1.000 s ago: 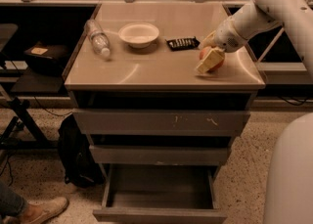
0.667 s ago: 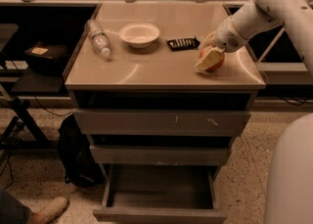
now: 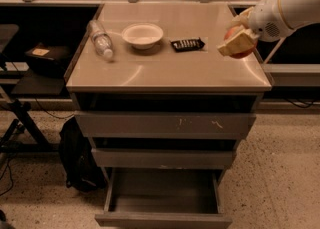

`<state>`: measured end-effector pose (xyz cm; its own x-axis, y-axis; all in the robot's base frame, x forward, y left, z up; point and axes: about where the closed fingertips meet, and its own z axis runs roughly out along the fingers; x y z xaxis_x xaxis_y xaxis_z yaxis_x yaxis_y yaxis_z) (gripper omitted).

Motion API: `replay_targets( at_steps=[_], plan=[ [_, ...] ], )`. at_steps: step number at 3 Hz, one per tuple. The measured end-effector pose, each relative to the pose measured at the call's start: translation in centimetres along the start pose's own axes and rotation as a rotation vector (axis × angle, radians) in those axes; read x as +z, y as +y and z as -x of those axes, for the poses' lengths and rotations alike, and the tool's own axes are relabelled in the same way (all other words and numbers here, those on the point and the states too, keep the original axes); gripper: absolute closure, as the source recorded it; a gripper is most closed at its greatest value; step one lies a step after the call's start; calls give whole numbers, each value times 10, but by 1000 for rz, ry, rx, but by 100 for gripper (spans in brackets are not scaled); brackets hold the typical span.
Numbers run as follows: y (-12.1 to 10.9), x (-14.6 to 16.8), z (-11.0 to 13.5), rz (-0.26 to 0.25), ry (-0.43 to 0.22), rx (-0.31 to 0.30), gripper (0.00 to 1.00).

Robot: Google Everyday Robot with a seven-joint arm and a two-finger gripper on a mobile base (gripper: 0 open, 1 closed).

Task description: Place apple into bottom drawer

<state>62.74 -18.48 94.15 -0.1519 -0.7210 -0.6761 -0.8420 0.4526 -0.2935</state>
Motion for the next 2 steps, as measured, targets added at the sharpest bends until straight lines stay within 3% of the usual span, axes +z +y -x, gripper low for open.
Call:
replay_targets(
  at_steps=[1,2],
  plan=[
    [58,-63,77,-103,-147,50,100],
    [94,-83,117,-133,-214,59,100]
  ],
)
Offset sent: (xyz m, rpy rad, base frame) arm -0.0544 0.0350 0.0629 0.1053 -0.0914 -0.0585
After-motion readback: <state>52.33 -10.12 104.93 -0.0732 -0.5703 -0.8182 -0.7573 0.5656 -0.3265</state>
